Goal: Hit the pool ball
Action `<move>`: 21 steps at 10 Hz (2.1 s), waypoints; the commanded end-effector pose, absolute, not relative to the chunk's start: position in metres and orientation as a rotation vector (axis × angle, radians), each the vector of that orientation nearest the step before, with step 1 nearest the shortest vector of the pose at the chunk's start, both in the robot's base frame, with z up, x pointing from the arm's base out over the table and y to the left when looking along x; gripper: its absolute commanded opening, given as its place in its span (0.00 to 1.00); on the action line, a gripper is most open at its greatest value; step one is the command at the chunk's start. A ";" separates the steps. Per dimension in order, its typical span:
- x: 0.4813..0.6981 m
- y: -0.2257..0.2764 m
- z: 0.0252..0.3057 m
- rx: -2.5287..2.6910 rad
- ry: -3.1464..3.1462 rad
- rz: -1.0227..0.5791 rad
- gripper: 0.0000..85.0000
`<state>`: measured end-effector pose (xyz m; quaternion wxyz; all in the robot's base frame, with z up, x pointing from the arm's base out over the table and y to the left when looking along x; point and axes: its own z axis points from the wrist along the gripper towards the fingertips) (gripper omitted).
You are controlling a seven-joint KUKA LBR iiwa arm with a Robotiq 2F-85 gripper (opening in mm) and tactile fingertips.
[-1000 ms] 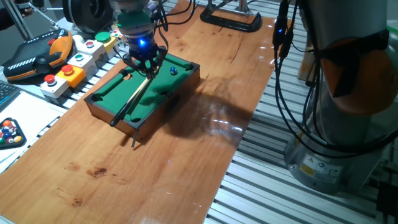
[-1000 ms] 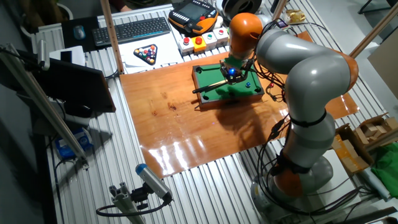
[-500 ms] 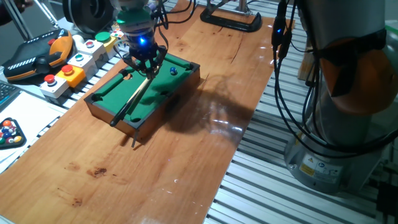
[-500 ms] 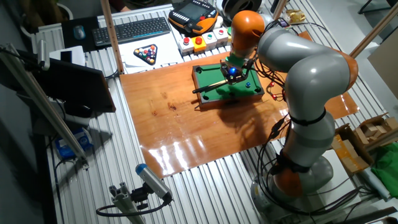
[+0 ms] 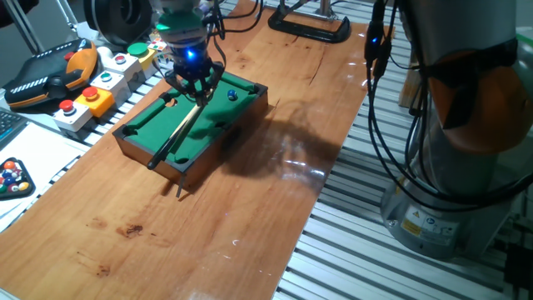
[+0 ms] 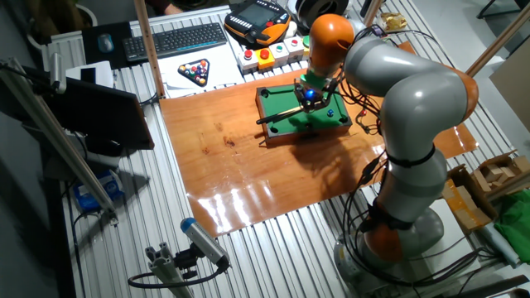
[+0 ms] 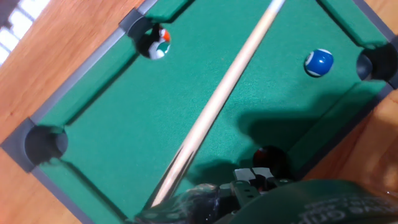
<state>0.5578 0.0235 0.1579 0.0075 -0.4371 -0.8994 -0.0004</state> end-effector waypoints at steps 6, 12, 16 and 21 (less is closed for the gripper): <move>0.561 0.023 0.156 -1.641 -2.716 0.012 0.01; 0.572 0.032 0.149 -1.782 -2.662 0.040 0.01; 0.579 0.048 0.140 -1.910 -2.627 0.058 0.01; 0.586 0.056 0.136 -1.936 -2.754 0.098 0.54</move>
